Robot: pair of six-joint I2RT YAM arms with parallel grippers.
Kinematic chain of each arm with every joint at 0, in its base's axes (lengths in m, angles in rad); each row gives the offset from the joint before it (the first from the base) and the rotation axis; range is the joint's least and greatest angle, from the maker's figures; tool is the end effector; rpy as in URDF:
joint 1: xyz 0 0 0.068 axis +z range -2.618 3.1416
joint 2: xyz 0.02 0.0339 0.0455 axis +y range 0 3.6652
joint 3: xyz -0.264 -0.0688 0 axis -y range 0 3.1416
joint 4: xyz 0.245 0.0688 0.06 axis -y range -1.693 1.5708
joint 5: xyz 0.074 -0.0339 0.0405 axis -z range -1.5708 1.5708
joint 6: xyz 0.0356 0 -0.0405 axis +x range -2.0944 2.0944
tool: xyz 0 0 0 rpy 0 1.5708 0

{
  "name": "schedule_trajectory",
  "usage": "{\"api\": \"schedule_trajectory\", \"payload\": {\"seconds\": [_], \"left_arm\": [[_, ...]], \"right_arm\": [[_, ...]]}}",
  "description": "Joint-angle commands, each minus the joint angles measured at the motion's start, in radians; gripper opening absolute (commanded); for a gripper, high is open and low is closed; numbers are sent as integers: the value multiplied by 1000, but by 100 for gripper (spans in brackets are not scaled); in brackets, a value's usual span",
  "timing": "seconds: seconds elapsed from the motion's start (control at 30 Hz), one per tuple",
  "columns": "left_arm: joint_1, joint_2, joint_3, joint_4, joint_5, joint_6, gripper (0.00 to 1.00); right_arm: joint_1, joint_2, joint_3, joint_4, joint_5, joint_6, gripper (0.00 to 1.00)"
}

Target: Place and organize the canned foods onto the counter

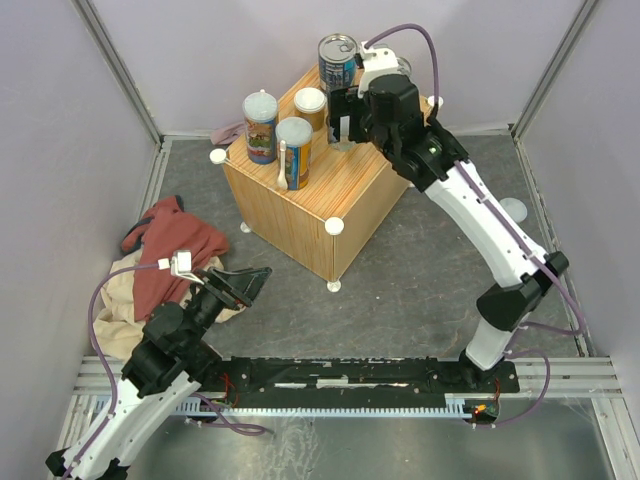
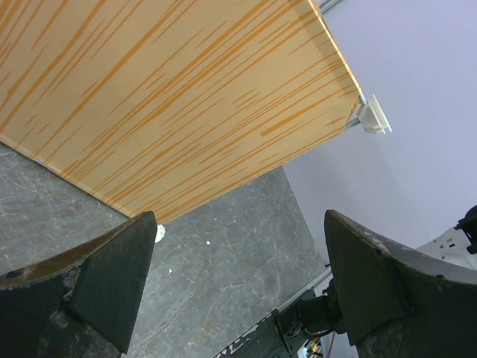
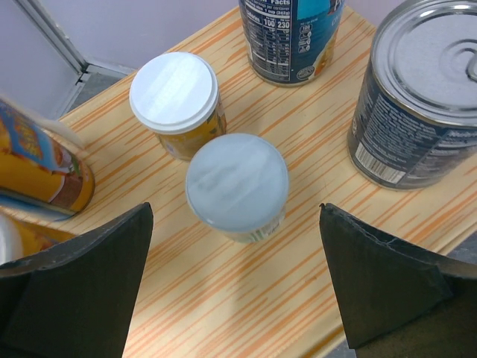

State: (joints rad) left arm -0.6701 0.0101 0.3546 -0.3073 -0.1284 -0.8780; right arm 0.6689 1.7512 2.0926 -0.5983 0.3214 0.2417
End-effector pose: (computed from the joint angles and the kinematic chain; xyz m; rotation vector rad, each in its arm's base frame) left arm 0.0621 -0.0434 0.2594 -0.2794 1.6222 -1.1161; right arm 0.3070 0.2283 0.4844 -0.1629 1.8210 0.3511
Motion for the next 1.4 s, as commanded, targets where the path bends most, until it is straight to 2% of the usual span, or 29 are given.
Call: {"api": "schedule_trajectory", "payload": {"seconds": [0.0,0.2,0.47,0.63,0.77,0.9,1.03,1.17,1.37], "left_arm": [[-3,-10,29,27,8,-21,99],[-3,-10,14,46,20,-27,99],[-3,-10,4,88,44,-33,99],[-3,-10,8,108,61,-37,99],[-3,-10,9,126,75,-44,98],[-3,-10,13,136,79,-47,98],[-3,-10,9,155,82,-51,98],[-3,-10,-5,168,88,-58,98],[-4,-10,-28,176,94,-64,98]], "right_arm": [[16,-147,-84,95,-8,-10,100],[20,-357,-345,170,90,-1,99],[14,-637,-727,171,413,50,99],[-22,-743,-882,79,592,208,99],[-125,-789,-991,12,652,392,99],[-249,-765,-1054,-77,642,586,99],[-326,-642,-1012,-219,662,773,99],[-400,-528,-954,-241,634,817,99],[-557,-424,-909,-198,500,827,99]]}}
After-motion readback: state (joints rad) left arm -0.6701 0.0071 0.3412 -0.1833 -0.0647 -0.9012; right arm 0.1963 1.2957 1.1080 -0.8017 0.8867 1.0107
